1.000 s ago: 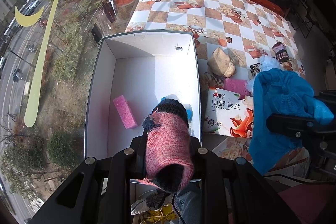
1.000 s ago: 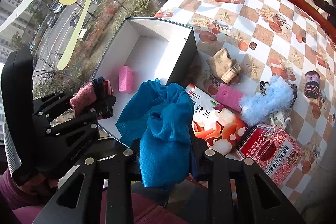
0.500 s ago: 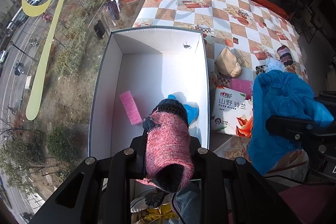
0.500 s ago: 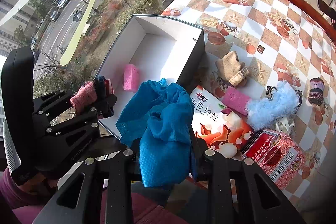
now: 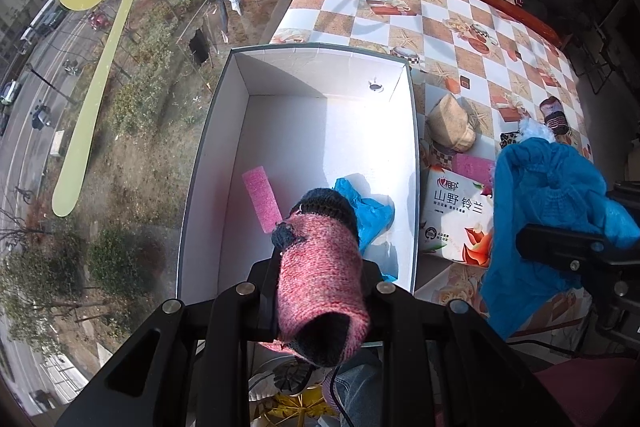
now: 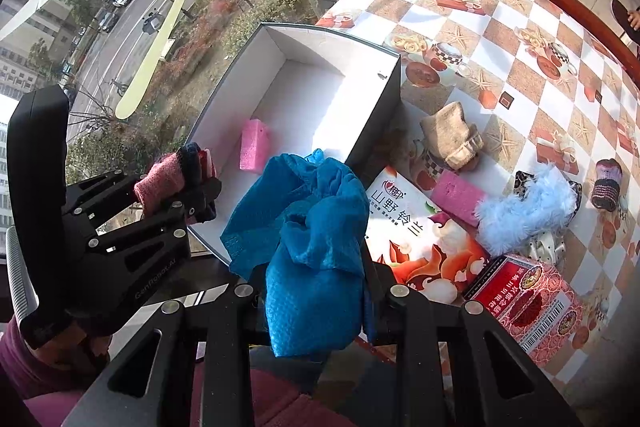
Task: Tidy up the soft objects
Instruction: 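Carry the pink knitted hat and blue cloth over the white box, then lower the pink hat into the box and open the left gripper while the right releases the blue cloth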
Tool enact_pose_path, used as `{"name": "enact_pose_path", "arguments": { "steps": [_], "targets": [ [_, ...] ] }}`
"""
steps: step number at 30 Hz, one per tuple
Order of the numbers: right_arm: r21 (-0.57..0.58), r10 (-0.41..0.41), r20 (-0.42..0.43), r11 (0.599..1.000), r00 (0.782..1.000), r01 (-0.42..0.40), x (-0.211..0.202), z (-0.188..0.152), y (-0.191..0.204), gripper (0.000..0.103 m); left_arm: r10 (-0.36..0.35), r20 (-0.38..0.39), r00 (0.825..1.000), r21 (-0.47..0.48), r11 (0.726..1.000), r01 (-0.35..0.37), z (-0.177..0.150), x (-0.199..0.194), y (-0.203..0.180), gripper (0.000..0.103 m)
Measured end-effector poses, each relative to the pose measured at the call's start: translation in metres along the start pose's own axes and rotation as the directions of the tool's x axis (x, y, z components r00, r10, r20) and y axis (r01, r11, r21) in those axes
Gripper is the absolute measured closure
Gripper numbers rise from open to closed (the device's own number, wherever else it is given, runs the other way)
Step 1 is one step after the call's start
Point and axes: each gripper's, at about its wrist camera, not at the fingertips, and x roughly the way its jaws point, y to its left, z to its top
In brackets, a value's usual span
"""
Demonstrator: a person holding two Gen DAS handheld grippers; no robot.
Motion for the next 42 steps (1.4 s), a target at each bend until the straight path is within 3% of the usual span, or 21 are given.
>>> {"name": "enact_pose_path", "arguments": {
  "steps": [9, 34, 36, 37, 39, 41, 42],
  "targets": [
    [-0.002, -0.002, 0.006, 1.000, 1.000, 0.002, 0.006, 0.014, 0.004, 0.072, 0.040, -0.031, 0.999, -0.070, 0.997, -0.042, -0.001, 0.014, 0.033, 0.077],
    [-0.132, -0.064, -0.029, 0.989, 0.997, 0.060, 0.044, 0.068, 0.043, 0.072, 0.026, -0.077, 0.997, -0.067, 0.997, -0.031, -0.004, 0.041, 0.028, 0.074],
    [-0.129, -0.062, -0.036, 0.990, 0.997, 0.057, 0.046, 0.070, 0.042, 0.071, 0.027, -0.071, 0.997, -0.064, 0.997, -0.032, -0.005, 0.040, 0.028, 0.069],
    [-0.126, -0.062, -0.037, 0.990, 0.997, 0.057, 0.046, 0.071, 0.042, 0.067, 0.029, -0.071, 0.997, -0.065, 0.997, -0.033, -0.006, 0.040, 0.028, 0.060],
    [-0.120, -0.056, -0.024, 0.991, 0.998, 0.053, 0.042, 0.072, 0.041, 0.045, 0.032, -0.071, 0.997, -0.067, 0.997, -0.037, -0.008, 0.040, 0.027, 0.042],
    [-0.119, -0.059, -0.014, 0.991, 0.998, 0.057, 0.038, 0.073, 0.041, 0.038, 0.037, -0.057, 0.998, -0.073, 0.997, -0.041, -0.008, 0.038, 0.027, 0.023],
    [-0.117, -0.063, -0.012, 0.991, 0.998, 0.062, 0.036, 0.073, 0.041, 0.036, 0.031, -0.047, 0.998, -0.077, 0.996, -0.034, -0.008, 0.037, 0.027, 0.022]
  ]
}}
